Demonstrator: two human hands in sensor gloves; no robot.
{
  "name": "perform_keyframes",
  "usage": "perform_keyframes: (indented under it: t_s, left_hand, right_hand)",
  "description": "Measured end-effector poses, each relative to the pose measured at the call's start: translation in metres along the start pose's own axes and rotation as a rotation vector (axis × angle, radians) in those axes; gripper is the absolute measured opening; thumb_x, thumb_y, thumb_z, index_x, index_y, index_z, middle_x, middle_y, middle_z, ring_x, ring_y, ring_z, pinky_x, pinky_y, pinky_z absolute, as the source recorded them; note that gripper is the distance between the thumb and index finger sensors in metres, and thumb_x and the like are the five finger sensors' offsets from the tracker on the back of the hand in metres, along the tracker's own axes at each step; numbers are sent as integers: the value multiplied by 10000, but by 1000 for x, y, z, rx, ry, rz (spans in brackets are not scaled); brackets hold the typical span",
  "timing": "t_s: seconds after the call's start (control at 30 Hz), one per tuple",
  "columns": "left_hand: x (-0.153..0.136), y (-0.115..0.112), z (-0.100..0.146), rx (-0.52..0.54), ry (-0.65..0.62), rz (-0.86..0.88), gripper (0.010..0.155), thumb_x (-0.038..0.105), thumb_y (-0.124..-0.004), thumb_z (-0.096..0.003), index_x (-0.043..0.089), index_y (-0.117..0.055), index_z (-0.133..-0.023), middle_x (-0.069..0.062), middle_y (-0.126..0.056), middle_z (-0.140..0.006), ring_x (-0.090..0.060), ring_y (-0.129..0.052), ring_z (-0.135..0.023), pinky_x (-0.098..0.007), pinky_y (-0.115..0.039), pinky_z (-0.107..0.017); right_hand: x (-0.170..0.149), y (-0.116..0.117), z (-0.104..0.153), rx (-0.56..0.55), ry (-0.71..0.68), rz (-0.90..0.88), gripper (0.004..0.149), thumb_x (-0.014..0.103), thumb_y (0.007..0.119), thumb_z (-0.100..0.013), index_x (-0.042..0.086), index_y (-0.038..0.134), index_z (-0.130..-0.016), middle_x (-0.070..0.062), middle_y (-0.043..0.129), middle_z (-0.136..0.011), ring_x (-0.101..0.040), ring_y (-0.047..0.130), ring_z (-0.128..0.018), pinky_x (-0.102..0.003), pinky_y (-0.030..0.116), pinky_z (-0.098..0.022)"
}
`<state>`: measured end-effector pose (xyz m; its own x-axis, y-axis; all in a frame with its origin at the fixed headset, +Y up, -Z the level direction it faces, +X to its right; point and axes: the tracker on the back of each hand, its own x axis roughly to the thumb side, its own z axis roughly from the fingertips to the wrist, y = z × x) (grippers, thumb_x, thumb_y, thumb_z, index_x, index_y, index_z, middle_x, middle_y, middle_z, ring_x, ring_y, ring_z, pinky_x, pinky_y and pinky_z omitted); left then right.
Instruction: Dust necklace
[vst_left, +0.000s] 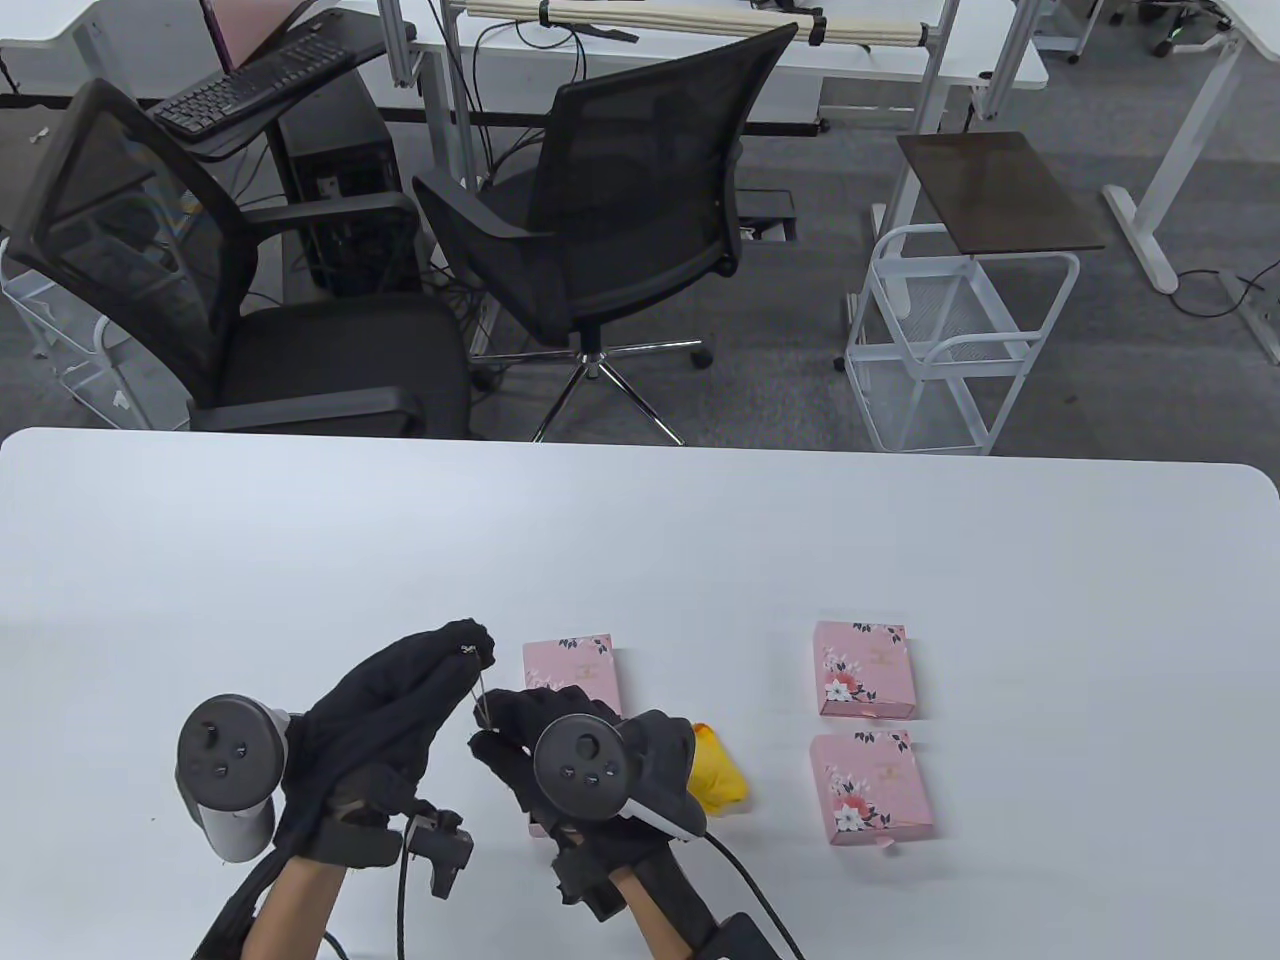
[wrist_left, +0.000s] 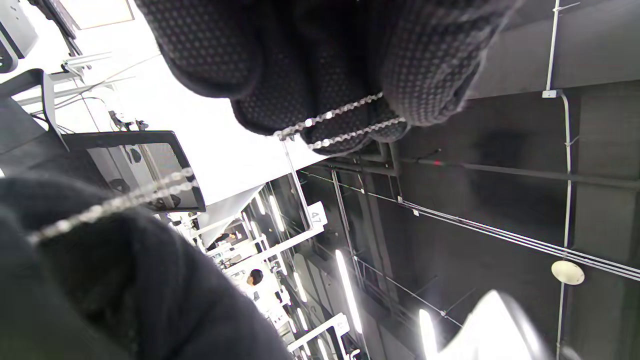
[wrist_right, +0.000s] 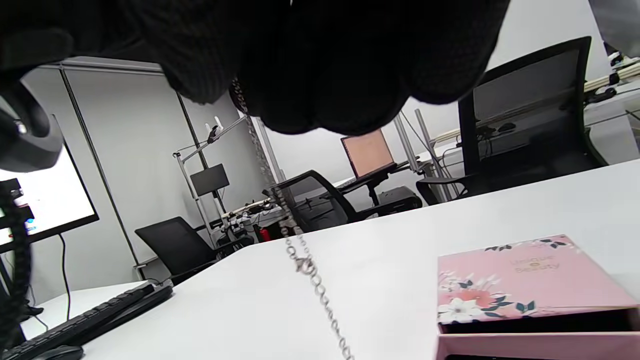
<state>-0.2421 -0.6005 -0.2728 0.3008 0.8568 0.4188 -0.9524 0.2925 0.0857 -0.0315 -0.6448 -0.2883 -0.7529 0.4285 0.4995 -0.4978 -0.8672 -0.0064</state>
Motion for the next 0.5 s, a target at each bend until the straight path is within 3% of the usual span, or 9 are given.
perform_keyframes:
  t_s: [0.3,0.5]
  left_hand:
    - [-33,2,-9,14,129,-189,358,436,-897,-555,281,-939,-875,-10,-1025,-819,-247,-946,-760,-436,-833,-544]
    - [-55,-27,-10,-90,186,-346,360,432,-897,-555,273,-943,-874,-16,-1027,-813,-250,-950,-753,-437,-835,-538]
  right_hand:
    - [-35,-15,0,-6,131,42,375,355,785,-633,154,792,-950,-124,912,-802,-349,923,-623,-509,769,-547]
    - [-51,-18,-1,3,190,31,375,352,785,-634,150,791,-950,-126,911,-804,-352,923,-624,-513,766,-549]
